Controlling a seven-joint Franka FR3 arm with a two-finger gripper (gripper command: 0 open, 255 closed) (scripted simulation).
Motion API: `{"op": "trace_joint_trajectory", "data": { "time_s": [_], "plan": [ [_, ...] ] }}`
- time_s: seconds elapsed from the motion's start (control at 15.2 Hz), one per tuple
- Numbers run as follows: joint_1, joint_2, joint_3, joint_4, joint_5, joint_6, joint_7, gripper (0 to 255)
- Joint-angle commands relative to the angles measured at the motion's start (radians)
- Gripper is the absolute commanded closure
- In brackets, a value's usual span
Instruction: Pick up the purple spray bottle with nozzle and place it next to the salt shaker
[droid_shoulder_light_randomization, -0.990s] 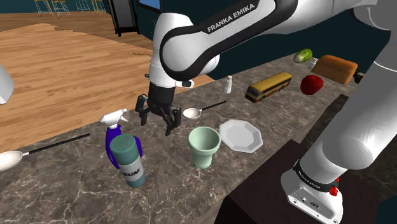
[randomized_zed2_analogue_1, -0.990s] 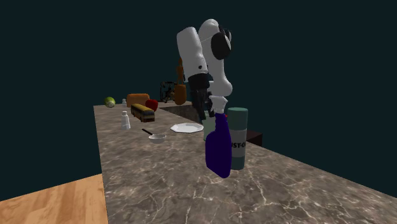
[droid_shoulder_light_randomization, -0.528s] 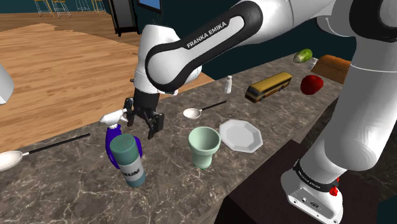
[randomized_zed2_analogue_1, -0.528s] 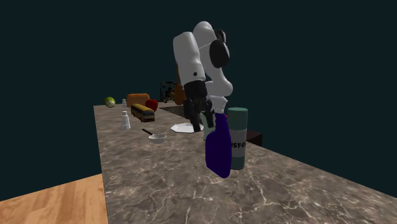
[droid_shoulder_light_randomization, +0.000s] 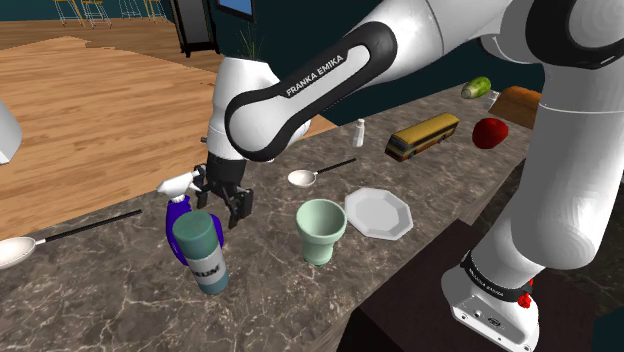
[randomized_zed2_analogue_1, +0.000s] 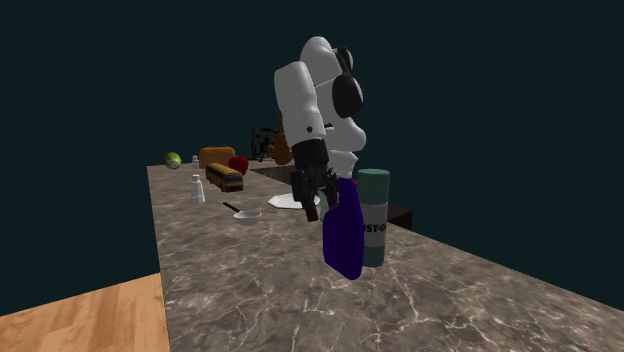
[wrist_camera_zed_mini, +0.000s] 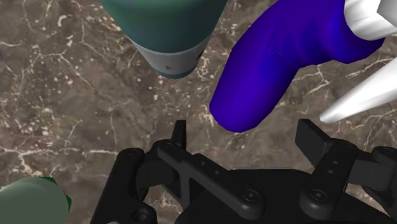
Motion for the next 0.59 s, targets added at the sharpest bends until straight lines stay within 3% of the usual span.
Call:
{"op": "trace_joint_trajectory", "data": {
  "time_s": [0.0, 0.2, 0.26, 0.53],
  "plan": [
    [0.001, 0.001, 0.0, 0.0, -0.001, 0.002, 0.001, 0],
    [0.001, 0.001, 0.0, 0.0, -0.001, 0.002, 0.001, 0],
    [0.001, 0.001, 0.0, 0.0, -0.001, 0.002, 0.001, 255],
    [0.001, 0.001, 0.0, 0.0, -0.001, 0.002, 0.001, 255]
  ]
}}
